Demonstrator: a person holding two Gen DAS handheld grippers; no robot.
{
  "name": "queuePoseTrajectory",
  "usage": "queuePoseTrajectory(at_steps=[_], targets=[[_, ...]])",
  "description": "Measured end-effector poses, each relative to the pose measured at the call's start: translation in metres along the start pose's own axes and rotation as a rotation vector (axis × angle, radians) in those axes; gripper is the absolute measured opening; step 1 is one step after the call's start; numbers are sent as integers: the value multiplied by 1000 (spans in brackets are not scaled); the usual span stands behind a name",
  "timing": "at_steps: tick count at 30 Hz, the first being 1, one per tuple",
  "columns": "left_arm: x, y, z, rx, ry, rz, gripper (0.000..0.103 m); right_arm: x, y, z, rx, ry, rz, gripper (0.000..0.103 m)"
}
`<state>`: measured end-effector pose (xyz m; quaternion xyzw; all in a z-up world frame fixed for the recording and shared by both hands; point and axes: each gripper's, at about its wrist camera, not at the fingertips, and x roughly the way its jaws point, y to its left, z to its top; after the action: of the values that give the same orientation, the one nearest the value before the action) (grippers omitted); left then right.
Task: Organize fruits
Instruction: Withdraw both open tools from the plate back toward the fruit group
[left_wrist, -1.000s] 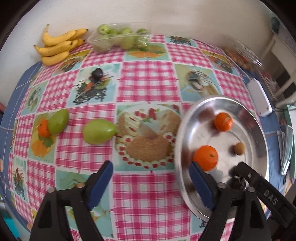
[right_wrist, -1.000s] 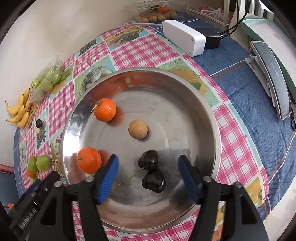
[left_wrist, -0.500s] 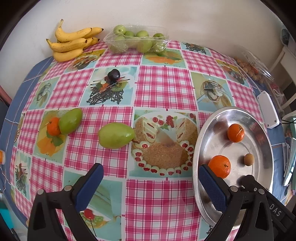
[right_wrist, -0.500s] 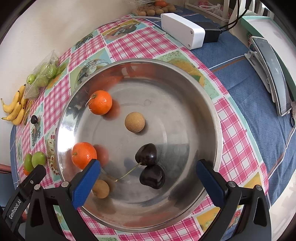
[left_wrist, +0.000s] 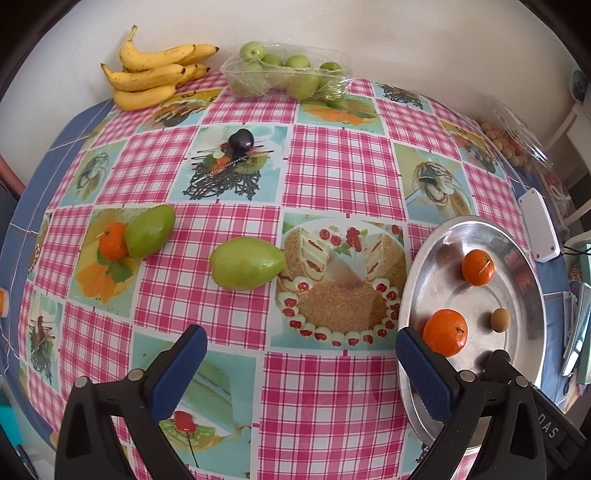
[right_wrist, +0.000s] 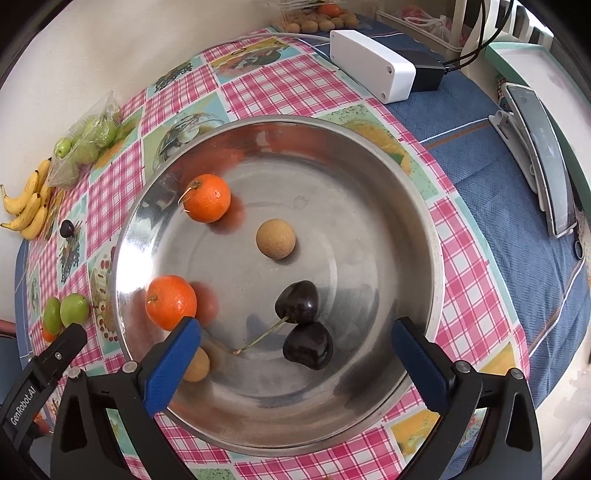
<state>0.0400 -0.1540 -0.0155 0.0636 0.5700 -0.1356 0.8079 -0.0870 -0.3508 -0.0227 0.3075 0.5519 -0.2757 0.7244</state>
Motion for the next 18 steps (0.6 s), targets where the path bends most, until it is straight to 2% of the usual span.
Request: queuePoseTrajectory(at_steps=[9,18], targets=[[2,31,7,-84,32,-47,103,-4,2,-1,-17,-1,-19,103],[-6,72,23,-112,-26,46,103,0,11,-8,-67,2,-32,103]])
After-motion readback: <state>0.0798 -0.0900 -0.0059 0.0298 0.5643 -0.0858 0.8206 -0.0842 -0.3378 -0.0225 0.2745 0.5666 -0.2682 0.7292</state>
